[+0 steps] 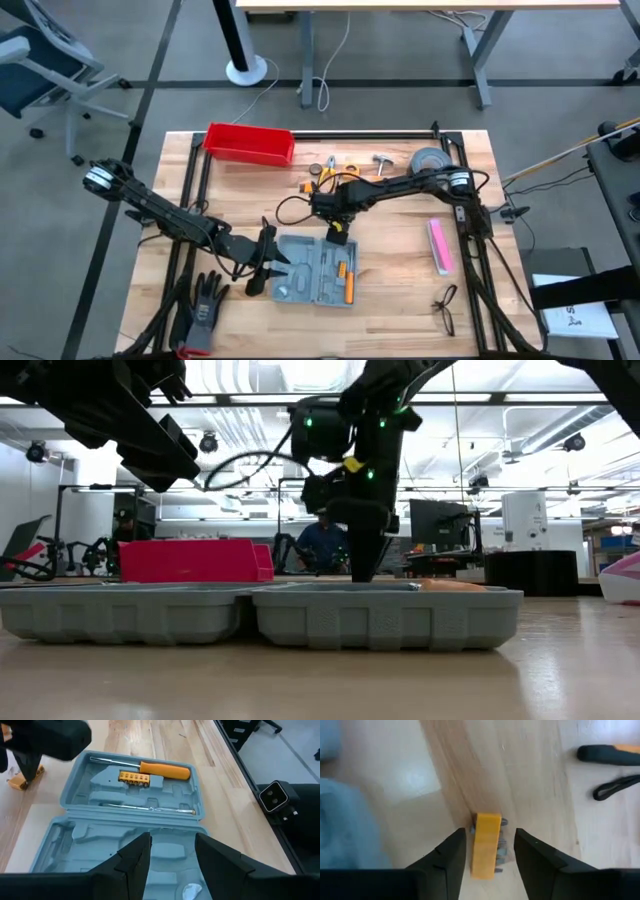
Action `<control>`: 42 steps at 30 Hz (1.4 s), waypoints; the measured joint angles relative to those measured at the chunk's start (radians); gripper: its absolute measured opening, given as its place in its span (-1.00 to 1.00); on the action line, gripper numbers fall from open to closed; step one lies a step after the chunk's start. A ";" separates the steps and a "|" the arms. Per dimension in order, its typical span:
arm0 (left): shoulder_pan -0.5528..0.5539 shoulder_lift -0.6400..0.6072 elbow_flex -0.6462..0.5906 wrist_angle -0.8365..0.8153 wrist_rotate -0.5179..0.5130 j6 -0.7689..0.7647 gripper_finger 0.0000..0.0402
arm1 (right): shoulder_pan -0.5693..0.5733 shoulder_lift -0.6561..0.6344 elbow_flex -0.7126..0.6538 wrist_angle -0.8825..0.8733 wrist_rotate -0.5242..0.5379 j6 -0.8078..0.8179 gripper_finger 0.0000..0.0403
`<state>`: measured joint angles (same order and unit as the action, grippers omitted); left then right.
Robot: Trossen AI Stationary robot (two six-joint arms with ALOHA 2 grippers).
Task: Prefit tool cases
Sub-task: Put the set of interchangeable screwdriver bits into the gray toolbox
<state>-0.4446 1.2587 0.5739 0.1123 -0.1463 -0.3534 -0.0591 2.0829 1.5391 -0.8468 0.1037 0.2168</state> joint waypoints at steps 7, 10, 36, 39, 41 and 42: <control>0.000 0.000 0.000 -0.001 0.000 0.000 -0.19 | -0.007 0.028 -0.001 0.020 -0.001 -0.011 -0.13; 0.000 0.000 0.000 -0.001 0.000 0.000 -0.19 | -0.007 0.028 -0.008 0.048 0.000 -0.018 -0.09; 0.000 0.000 0.000 -0.007 0.027 -0.005 -0.19 | -0.004 0.033 -0.017 0.058 -0.005 -0.031 -0.83; 0.000 0.000 0.000 -0.007 0.027 -0.005 -0.19 | 0.009 0.034 0.003 0.021 -0.007 -0.027 -0.86; 0.000 0.000 0.000 -0.007 0.027 -0.006 -0.19 | 0.021 0.036 0.024 -0.026 -0.017 -0.027 -0.89; 0.000 0.000 0.000 -0.008 0.027 -0.007 -0.19 | 0.028 0.037 0.036 -0.050 -0.018 -0.026 -0.91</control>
<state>-0.4450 1.2587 0.5739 0.1038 -0.1188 -0.3603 -0.0315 2.1198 1.5748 -0.8972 0.0857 0.1907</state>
